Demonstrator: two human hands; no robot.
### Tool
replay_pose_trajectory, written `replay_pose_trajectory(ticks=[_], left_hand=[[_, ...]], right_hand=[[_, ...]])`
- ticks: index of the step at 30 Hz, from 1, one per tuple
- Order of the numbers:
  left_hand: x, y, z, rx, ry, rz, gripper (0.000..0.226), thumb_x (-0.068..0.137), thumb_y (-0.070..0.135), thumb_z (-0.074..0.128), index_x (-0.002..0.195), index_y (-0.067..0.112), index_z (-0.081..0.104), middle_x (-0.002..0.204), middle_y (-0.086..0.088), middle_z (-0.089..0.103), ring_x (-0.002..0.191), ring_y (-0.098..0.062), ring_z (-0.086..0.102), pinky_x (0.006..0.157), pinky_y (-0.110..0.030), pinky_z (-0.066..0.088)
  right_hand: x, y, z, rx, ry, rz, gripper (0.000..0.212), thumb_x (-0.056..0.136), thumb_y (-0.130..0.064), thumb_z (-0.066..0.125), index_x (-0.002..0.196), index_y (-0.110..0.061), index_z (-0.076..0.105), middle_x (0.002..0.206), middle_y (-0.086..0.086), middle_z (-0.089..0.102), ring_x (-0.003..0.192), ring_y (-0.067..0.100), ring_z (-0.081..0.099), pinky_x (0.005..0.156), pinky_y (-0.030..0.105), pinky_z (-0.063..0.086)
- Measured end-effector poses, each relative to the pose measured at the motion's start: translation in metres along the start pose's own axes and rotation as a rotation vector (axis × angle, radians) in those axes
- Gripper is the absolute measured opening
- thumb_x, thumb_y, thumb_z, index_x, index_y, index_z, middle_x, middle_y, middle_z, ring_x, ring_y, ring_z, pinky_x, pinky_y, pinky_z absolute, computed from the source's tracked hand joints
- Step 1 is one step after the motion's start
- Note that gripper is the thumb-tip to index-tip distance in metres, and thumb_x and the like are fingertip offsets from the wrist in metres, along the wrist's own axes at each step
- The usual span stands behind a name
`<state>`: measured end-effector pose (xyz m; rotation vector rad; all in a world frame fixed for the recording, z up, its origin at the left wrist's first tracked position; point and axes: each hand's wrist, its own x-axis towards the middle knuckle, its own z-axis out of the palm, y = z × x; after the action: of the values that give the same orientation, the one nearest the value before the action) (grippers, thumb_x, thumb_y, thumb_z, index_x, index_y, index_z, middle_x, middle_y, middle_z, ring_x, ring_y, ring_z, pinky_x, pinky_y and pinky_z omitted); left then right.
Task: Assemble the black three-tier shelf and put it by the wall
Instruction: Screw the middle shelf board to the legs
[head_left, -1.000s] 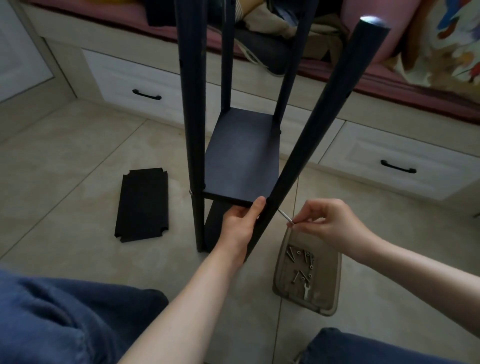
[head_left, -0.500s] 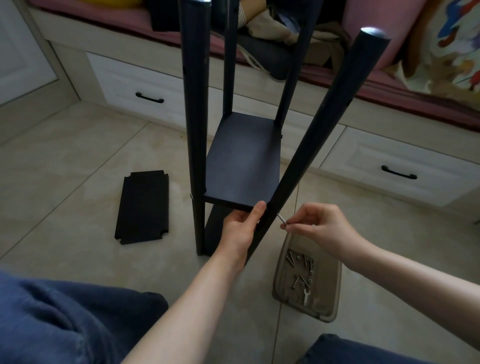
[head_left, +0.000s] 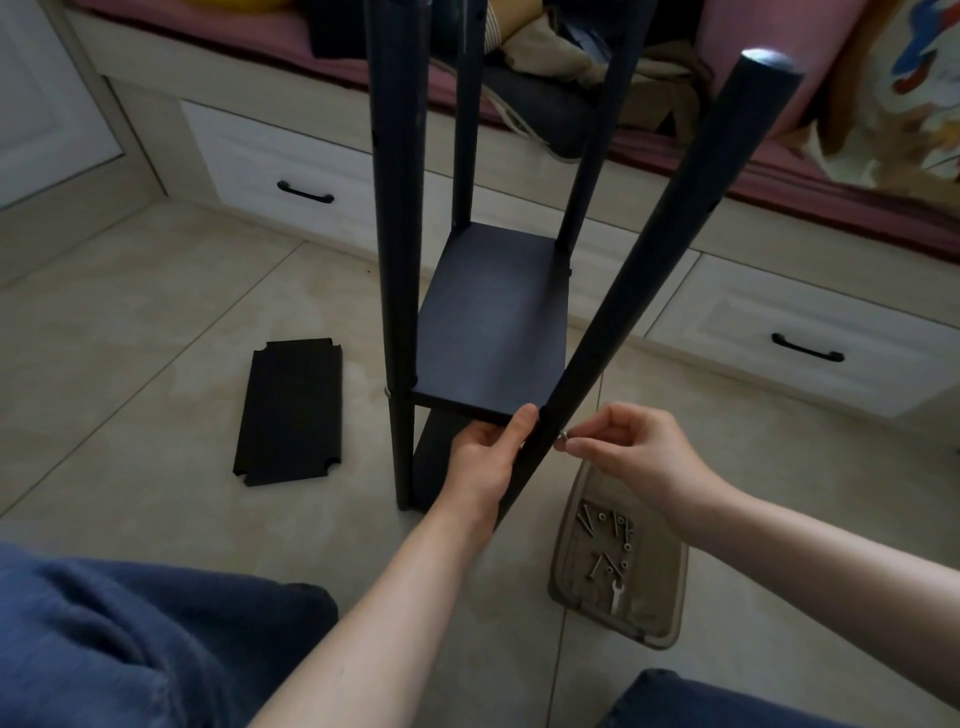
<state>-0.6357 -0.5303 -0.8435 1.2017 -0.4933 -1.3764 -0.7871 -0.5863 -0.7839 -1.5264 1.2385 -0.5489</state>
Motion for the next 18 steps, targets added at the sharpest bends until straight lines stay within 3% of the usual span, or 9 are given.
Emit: replay_pose_trajectory(ticks=[8, 18], left_hand=[[0.0013, -0.0022, 0.0007, -0.012, 0.010, 0.025, 0.051, 0.075, 0.049, 0.071, 0.115, 0.017, 0.070, 0.111, -0.003, 0.076, 0.108, -0.019, 0.071, 0.105, -0.043, 0.051], [0.0012, -0.0037, 0.0019, -0.013, 0.013, 0.022, 0.052, 0.075, 0.052, 0.072, 0.114, 0.019, 0.071, 0.111, -0.003, 0.076, 0.110, -0.020, 0.070, 0.108, -0.047, 0.048]], right_hand=[[0.0019, -0.0033, 0.0011, 0.004, 0.003, 0.028, 0.006, 0.084, -0.014, 0.075, 0.088, -0.013, 0.070, 0.084, -0.006, 0.077, 0.079, 0.002, 0.072, 0.058, 0.007, 0.047], [0.0041, -0.0025, 0.0012, -0.037, 0.003, -0.007, 0.006, 0.083, -0.015, 0.075, 0.087, -0.014, 0.070, 0.083, -0.007, 0.077, 0.080, 0.003, 0.072, 0.061, 0.008, 0.049]])
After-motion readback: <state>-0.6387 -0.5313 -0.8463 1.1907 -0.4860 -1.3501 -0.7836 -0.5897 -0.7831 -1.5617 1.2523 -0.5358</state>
